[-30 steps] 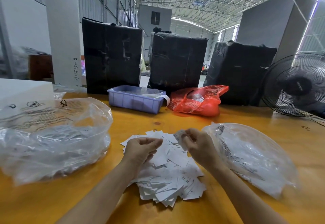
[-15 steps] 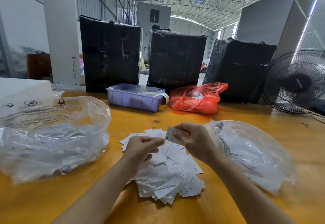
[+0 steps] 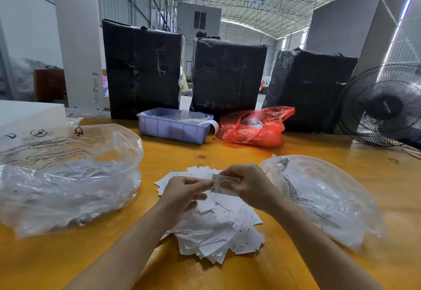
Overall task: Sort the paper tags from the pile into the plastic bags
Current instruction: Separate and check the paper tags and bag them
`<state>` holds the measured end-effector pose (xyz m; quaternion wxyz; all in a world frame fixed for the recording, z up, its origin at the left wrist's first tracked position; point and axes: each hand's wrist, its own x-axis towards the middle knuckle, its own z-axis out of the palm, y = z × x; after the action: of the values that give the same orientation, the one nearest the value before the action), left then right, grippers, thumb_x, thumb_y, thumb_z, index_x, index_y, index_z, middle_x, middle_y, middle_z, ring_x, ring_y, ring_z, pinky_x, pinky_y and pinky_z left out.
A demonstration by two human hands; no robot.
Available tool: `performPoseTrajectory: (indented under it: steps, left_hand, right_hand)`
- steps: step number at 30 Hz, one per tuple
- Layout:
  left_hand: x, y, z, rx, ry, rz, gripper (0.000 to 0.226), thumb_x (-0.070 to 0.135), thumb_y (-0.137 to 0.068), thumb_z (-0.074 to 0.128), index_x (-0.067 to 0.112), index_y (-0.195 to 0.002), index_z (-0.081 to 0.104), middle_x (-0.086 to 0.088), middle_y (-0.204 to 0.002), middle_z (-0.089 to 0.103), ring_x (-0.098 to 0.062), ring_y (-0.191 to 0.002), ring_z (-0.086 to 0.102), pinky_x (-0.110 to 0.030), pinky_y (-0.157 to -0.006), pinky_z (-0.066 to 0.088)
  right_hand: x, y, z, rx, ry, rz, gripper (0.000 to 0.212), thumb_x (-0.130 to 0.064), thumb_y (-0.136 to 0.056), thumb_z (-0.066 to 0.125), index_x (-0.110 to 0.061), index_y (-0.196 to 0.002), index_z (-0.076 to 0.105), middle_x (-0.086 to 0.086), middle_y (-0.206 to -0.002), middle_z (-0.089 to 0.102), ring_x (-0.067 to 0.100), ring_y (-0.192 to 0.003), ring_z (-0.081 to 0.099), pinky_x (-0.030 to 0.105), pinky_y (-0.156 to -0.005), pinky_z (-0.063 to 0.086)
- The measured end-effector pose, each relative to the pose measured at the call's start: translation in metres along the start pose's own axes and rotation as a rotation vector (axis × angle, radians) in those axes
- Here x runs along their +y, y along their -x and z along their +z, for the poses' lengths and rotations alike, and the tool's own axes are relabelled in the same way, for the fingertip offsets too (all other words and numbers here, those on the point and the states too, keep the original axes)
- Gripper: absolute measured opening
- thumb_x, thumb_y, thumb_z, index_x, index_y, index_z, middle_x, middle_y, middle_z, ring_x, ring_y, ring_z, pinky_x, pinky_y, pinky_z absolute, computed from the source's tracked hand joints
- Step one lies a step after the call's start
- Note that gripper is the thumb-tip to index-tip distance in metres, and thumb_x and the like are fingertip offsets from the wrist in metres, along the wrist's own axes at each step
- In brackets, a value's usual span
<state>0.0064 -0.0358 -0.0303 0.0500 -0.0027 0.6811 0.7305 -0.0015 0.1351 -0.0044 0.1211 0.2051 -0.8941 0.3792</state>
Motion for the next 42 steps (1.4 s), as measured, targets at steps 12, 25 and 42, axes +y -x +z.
performPoseTrajectory:
  steps: [12,25,42]
  left_hand:
    - [0.000,0.001,0.005,-0.016,0.029,0.074,0.012,0.020,-0.078,0.074,0.010,-0.084,0.075,-0.003,-0.068,0.065,-0.013,-0.064,0.054,-0.025,-0.061,0.038]
    - [0.002,-0.002,0.004,0.053,0.176,0.025,0.011,0.021,-0.076,0.073,0.011,-0.081,0.070,0.004,-0.068,0.073,-0.003,-0.053,0.060,-0.016,-0.050,0.045]
    - [0.003,0.002,0.006,-0.074,0.205,-0.063,0.017,0.022,-0.079,0.071,0.008,-0.089,0.073,-0.001,-0.085,0.075,-0.006,-0.065,0.059,-0.014,-0.047,0.044]
  right_hand:
    - [-0.003,0.001,0.000,0.046,-0.088,0.071,0.050,-0.016,-0.070,0.082,-0.012,-0.115,0.060,0.008,-0.086,0.068,0.023,-0.080,0.066,0.035,-0.072,0.056]
    - [-0.006,-0.001,-0.009,0.288,-0.319,0.035,0.015,0.000,-0.078,0.073,-0.012,-0.078,0.063,0.011,-0.082,0.069,0.020,-0.078,0.066,0.026,-0.070,0.057]
    - [-0.009,0.003,0.000,0.512,-0.083,-0.179,0.010,-0.001,-0.083,0.067,-0.010,-0.081,0.064,-0.004,-0.078,0.065,0.017,-0.078,0.065,0.033,-0.070,0.057]
